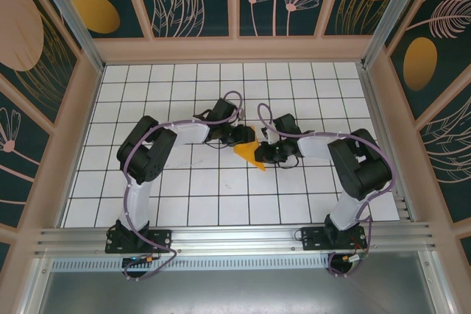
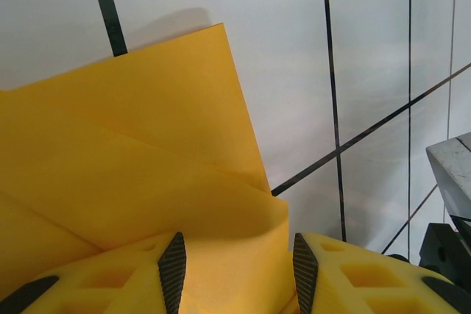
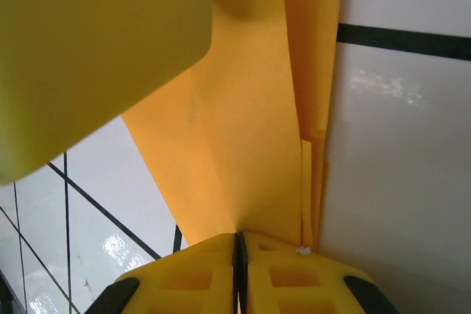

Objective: Fold a paper plane with a square sheet of paper (fold left side to right side)
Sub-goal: Fourth fold the wing at the center of the table.

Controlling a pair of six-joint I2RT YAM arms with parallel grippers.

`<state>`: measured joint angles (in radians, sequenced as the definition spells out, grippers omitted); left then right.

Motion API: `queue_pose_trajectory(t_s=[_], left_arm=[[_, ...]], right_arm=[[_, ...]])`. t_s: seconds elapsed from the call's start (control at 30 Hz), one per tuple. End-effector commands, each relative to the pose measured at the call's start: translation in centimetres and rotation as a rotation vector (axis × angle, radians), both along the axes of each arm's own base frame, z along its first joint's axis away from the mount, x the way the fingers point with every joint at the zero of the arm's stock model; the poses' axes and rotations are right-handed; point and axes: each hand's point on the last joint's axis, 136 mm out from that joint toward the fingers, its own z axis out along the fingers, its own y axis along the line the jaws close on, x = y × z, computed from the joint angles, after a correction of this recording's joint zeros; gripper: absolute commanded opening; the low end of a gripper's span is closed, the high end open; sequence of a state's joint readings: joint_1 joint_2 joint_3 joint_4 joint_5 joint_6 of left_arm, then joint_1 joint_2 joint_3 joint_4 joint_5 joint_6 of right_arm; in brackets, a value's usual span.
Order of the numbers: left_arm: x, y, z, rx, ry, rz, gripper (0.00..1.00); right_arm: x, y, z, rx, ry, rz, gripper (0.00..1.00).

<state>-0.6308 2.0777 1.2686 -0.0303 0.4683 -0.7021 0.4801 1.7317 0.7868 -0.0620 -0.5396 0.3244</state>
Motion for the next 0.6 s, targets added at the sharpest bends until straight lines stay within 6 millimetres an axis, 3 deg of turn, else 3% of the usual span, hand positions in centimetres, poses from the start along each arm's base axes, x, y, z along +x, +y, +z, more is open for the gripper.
queue_pose_trajectory(t_s=[0.0,0.57], left_arm=[[1.5,4.1,-4.4,0.226,-0.025,0.075,0.47],[7.6,8.9,-2.9,0.335,-0.123,0.188,0.50]], right_arm=[[-2.4,-3.1,-4.0,-0.173,0.133,-0.039,0.13],[-3.1,-3.5,-4.3,-0.194,0.148,-0.035,0.13]])
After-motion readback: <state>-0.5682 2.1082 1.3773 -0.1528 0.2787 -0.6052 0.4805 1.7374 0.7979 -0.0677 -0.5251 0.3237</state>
